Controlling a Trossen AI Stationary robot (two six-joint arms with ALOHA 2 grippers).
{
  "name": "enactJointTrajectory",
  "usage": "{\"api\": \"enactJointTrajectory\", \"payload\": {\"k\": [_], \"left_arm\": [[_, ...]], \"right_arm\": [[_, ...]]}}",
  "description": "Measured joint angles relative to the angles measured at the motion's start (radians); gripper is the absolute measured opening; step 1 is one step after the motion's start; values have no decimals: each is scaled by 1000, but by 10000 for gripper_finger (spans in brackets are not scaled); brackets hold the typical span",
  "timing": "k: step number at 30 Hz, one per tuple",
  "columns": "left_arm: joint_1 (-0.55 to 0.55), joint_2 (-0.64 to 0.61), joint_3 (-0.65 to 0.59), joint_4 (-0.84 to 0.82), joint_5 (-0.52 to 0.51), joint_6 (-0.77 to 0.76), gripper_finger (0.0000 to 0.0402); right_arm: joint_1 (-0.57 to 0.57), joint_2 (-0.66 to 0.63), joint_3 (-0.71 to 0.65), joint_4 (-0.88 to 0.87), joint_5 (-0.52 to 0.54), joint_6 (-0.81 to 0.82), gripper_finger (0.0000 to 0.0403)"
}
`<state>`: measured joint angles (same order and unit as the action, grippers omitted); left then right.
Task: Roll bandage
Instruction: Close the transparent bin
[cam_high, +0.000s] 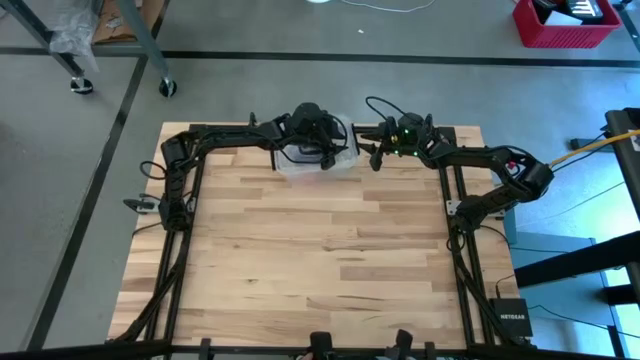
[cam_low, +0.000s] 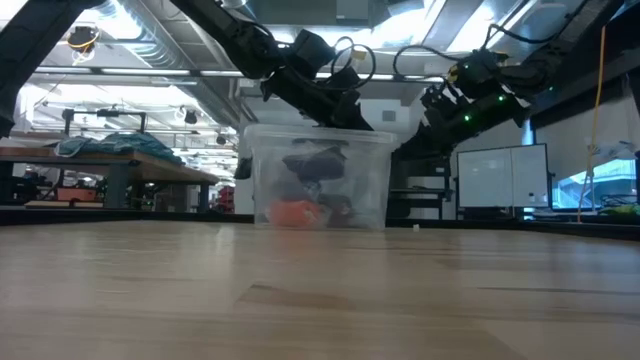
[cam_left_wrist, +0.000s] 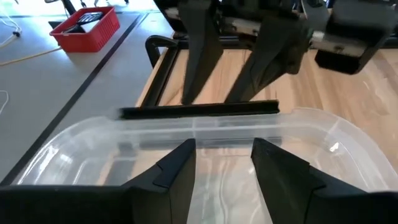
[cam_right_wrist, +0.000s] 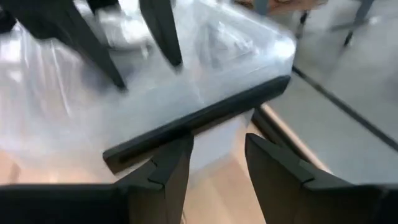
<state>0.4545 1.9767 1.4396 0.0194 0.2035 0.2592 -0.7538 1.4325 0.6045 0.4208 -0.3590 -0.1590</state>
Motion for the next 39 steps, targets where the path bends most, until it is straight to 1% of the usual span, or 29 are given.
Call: {"api": "enactJointTrajectory", "payload": {"k": [8, 13, 17, 24, 28, 33, 36, 39], "left_arm": [[-1, 2, 0, -1, 7, 3, 153], [3, 2, -2, 1, 9, -10, 153], [3, 2, -3, -3, 8, -22, 153], [4, 22, -3, 13, 3, -46, 153], [2, 48, -2, 45, 1, -53, 153], [0, 53, -1, 49, -8, -54, 153], [0, 39, -2, 42, -12, -66, 153], [-2, 27, -2, 40, -13, -71, 153]], "right_arm": [[3, 0, 1, 48, -49, 25, 160], [43, 10, 25, 31, -40, 1, 160], [72, 10, 45, -2, 5, -31, 160], [89, 10, 49, -6, 11, -32, 160], [118, 10, 51, 1, 59, -40, 160], [122, 10, 51, -1, 82, -49, 160], [119, 0, 52, -26, 123, -52, 160], [114, -7, 53, -48, 127, -54, 160]]}}
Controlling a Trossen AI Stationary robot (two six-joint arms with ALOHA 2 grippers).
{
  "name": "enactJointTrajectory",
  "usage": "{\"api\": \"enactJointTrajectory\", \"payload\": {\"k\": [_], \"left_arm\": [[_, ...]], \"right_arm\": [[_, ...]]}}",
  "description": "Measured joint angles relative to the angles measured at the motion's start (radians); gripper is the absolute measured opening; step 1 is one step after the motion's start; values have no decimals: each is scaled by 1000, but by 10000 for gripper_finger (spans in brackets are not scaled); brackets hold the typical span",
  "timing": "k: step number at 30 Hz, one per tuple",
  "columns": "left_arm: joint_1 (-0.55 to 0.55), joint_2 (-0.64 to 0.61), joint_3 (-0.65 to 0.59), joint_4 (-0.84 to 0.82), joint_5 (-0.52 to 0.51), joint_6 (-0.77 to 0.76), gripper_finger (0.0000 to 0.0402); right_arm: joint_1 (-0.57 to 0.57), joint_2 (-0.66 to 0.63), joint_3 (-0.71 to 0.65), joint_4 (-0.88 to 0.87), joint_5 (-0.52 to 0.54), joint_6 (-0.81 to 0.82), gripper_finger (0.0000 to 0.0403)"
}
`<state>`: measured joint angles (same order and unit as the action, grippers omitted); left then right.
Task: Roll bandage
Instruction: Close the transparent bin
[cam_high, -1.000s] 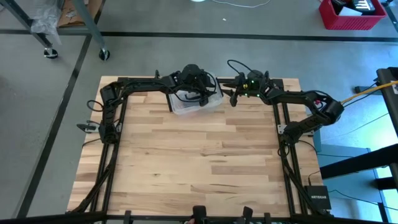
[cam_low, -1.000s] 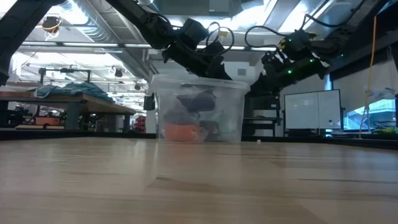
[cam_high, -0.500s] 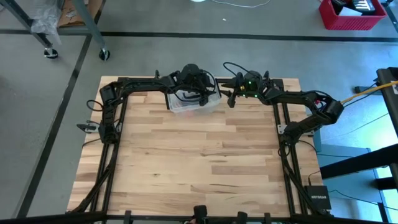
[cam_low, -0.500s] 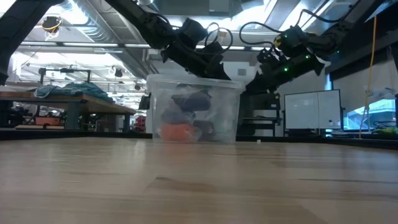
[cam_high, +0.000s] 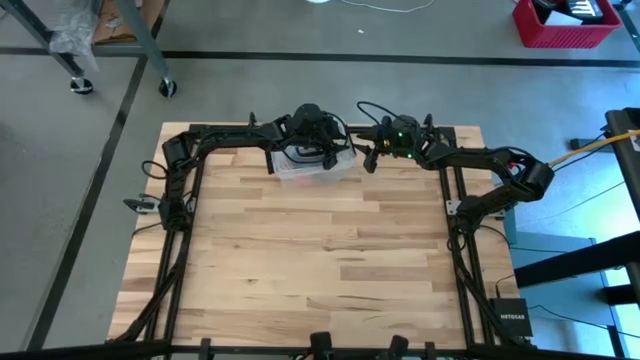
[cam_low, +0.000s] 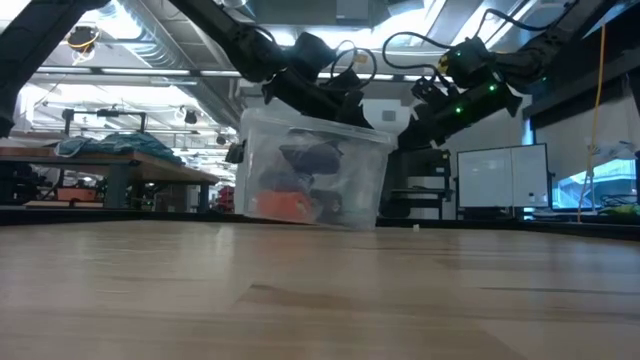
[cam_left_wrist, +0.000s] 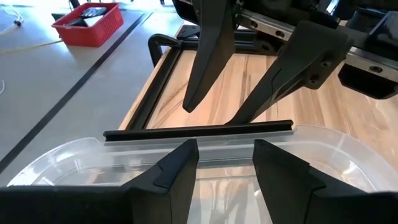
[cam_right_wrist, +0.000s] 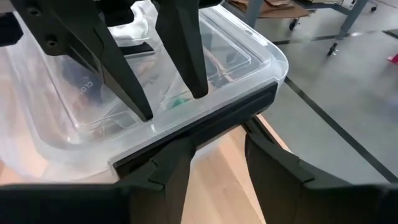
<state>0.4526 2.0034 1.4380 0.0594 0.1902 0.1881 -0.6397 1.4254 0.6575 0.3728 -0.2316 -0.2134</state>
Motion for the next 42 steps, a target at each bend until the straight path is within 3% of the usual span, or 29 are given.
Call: {"api": "enactJointTrajectory", "payload": {"k": [9, 15, 18, 22, 25, 30, 33, 37, 42], "left_arm": [[-12, -117, -4, -151, -10, -22, 153], [-27, -301, -3, -321, -130, 31, 153], [-17, -375, -12, -406, -214, 54, 153], [38, -431, -40, -448, -337, 58, 153], [105, -427, -70, -441, -351, 32, 153], [189, -404, -149, -449, -352, -4, 153], [208, -404, -190, -461, -350, -58, 153], [170, -415, -187, -553, -345, -105, 153], [87, -417, -183, -671, -337, -148, 152]], "right_arm": [[-3, -84, 0, -82, 90, -3, 160], [-4, -214, 0, -175, 115, 13, 160], [-5, -264, 0, -222, 56, 73, 160], [21, -277, 0, -240, -135, 134, 160], [106, -250, -1, -231, -152, 123, 160], [250, -186, -2, -170, -53, 32, 160], [295, -157, -1, -172, 93, -33, 160], [300, -118, -1, -168, 297, -124, 160], [250, -112, -1, -180, 459, -237, 160]]}}
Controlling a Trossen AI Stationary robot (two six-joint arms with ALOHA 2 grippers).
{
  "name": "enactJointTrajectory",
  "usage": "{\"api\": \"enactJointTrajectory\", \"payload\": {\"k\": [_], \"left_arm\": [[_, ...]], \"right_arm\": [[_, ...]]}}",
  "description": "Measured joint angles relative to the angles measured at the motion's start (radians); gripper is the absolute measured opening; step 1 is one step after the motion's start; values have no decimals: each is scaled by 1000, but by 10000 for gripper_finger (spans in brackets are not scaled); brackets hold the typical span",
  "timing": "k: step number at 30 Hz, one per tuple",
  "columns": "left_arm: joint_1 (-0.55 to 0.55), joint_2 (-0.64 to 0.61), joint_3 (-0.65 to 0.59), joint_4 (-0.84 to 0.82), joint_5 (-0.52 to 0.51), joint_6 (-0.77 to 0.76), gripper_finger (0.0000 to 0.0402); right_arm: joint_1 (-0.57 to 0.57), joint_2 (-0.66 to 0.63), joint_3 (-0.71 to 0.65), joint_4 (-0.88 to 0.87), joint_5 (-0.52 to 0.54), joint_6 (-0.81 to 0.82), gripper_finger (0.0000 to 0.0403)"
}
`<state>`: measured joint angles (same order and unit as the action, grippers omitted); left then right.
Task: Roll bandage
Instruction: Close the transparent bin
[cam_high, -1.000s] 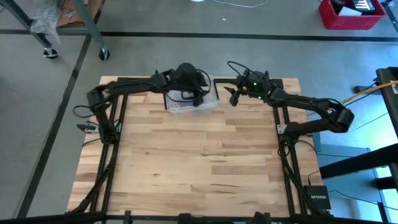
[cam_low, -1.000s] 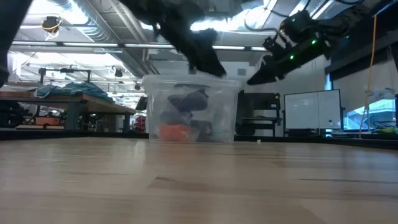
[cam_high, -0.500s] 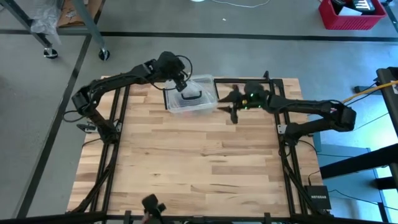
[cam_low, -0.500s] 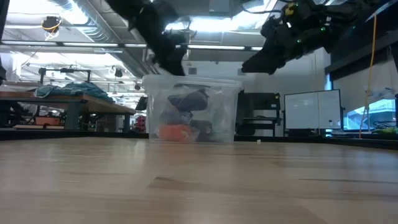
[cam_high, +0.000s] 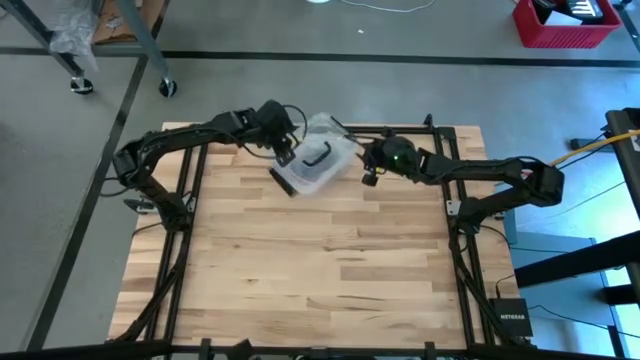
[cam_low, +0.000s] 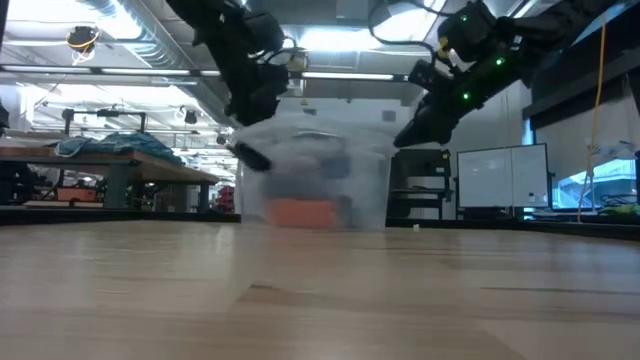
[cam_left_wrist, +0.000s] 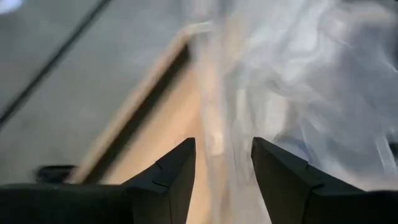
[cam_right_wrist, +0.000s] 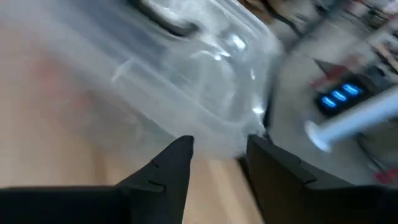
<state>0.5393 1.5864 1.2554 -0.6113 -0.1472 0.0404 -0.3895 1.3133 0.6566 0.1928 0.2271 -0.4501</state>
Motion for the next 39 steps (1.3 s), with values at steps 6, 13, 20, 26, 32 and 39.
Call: {"api": "enactJointTrajectory", "payload": {"k": [6, 13, 20, 26, 32, 39], "left_arm": [[-118, -2, -2, -41, 9, -55, 152], [-261, 0, 1, -5, 18, -87, 153], [-335, -31, 7, -15, -27, -20, 153], [-351, -98, 37, 50, -152, 2, 152], [-356, -97, 33, 60, -156, 21, 152], [-332, -92, -22, 52, -159, 76, 152]], "right_arm": [[-80, -14, -1, 0, 24, -1, 160], [-110, -28, -2, -12, 79, 44, 160], [-6, -190, 97, -476, 73, 376, 160], [173, -325, 96, -633, 11, 567, 160], [272, -327, 94, -704, 128, 628, 160], [397, -327, -45, -699, 147, 746, 160]]}}
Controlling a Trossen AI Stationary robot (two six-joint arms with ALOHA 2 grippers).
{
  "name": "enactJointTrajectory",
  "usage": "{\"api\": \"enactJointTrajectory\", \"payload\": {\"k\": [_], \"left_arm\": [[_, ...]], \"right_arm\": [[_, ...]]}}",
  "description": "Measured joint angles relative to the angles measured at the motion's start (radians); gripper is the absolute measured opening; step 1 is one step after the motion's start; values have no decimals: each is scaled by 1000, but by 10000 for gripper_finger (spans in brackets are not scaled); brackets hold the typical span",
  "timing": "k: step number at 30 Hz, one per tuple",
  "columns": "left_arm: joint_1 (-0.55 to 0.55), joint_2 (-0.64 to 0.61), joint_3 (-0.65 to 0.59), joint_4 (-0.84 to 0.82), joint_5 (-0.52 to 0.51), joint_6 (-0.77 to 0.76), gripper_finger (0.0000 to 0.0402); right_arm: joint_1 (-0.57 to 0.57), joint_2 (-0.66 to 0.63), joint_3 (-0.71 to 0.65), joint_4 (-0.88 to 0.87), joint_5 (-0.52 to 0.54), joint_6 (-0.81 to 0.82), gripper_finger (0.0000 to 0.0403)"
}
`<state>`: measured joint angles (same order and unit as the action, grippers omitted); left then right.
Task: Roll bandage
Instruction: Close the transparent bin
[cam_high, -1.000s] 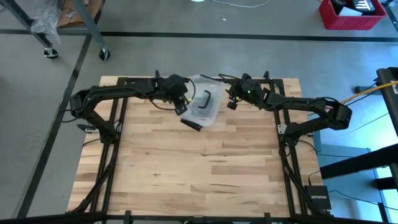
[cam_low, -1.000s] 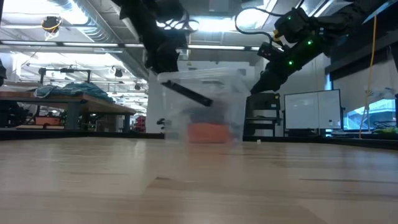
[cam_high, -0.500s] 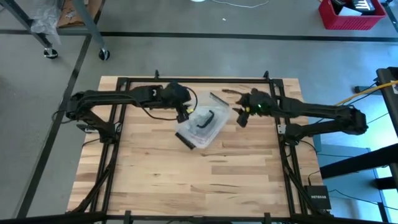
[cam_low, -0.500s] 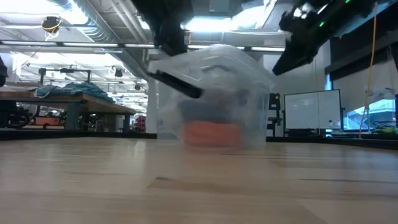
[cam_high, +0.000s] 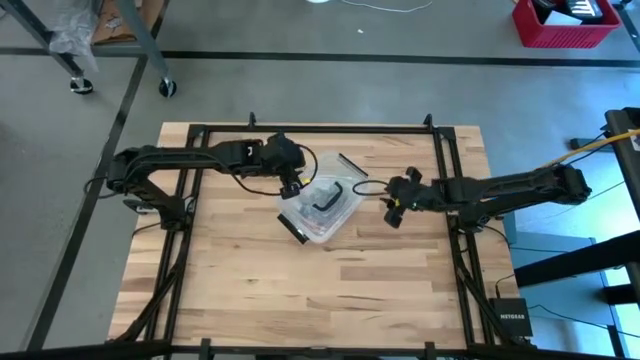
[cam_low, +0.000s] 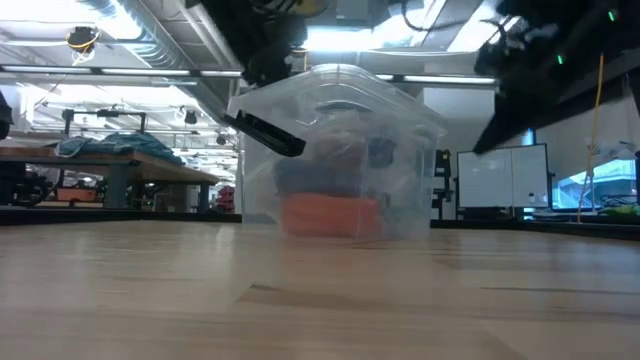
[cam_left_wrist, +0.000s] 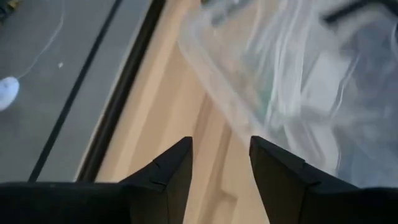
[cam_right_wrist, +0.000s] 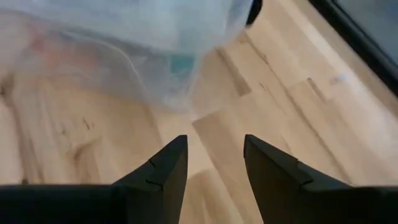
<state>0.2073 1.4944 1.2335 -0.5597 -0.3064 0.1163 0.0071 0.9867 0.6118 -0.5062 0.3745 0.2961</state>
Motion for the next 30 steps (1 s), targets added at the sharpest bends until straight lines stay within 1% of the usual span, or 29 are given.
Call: {"api": "enactJointTrajectory", "payload": {"k": [2, 4, 6, 7, 10, 12, 14, 15, 17, 19, 20, 21, 23, 24, 25, 26, 27, 28, 30], "left_arm": [[6, -1, -16, -21, 0, -6, 152], [10, -2, -35, -47, 15, -34, 152], [6, -2, -55, -81, 64, -70, 152], [0, -2, -63, -88, 97, -86, 152], [-33, -3, -79, -95, 204, -115, 152], [-62, -2, -82, -98, 233, -136, 152], [-90, -2, -82, -89, 240, -143, 152], [-103, -3, -82, -87, 239, -143, 152], [-125, -3, -82, -104, 236, -144, 152], [-141, -3, -80, -139, 235, -143, 152], [-147, -4, -75, -166, 235, -146, 152], [-154, -4, -66, -189, 235, -150, 152], [-168, -4, -38, -236, 225, -143, 152], [-177, -4, -20, -252, 205, -134, 152], [-186, -5, -3, -256, 184, -121, 152], [-194, -7, 16, -252, 163, -99, 152], [-202, -11, 31, -239, 144, -73, 152], [-209, -13, 41, -213, 126, -45, 152], [-218, -22, 52, -122, 107, 8, 152]], "right_arm": [[15, 3, -85, 122, 31, 36, 160], [12, 8, -158, 272, 62, 40, 160], [0, 13, -208, 447, 105, 28, 160], [-13, 20, -224, 522, 131, 7, 160], [-72, 46, -241, 636, 168, -59, 160], [-121, 69, -240, 713, 168, -118, 160], [-173, 89, -239, 776, 161, -174, 160], [-196, 95, -233, 770, 161, -202, 160], [-230, 93, -207, 693, 172, -216, 160], [-239, 64, -162, 523, 151, -158, 160], [-233, 45, -129, 417, 108, -101, 160], [-217, 27, -96, 313, 52, -33, 160], [-150, 0, -46, 140, -90, 139, 160], [-95, -8, -39, 93, -158, 231, 160], [-22, -10, -38, 80, -200, 313, 160], [65, -9, -40, 96, -205, 390, 160], [164, -2, -46, 142, -163, 466, 160], [269, 14, -56, 208, -92, 537, 160], [459, 72, -80, 348, 111, 649, 160]]}}
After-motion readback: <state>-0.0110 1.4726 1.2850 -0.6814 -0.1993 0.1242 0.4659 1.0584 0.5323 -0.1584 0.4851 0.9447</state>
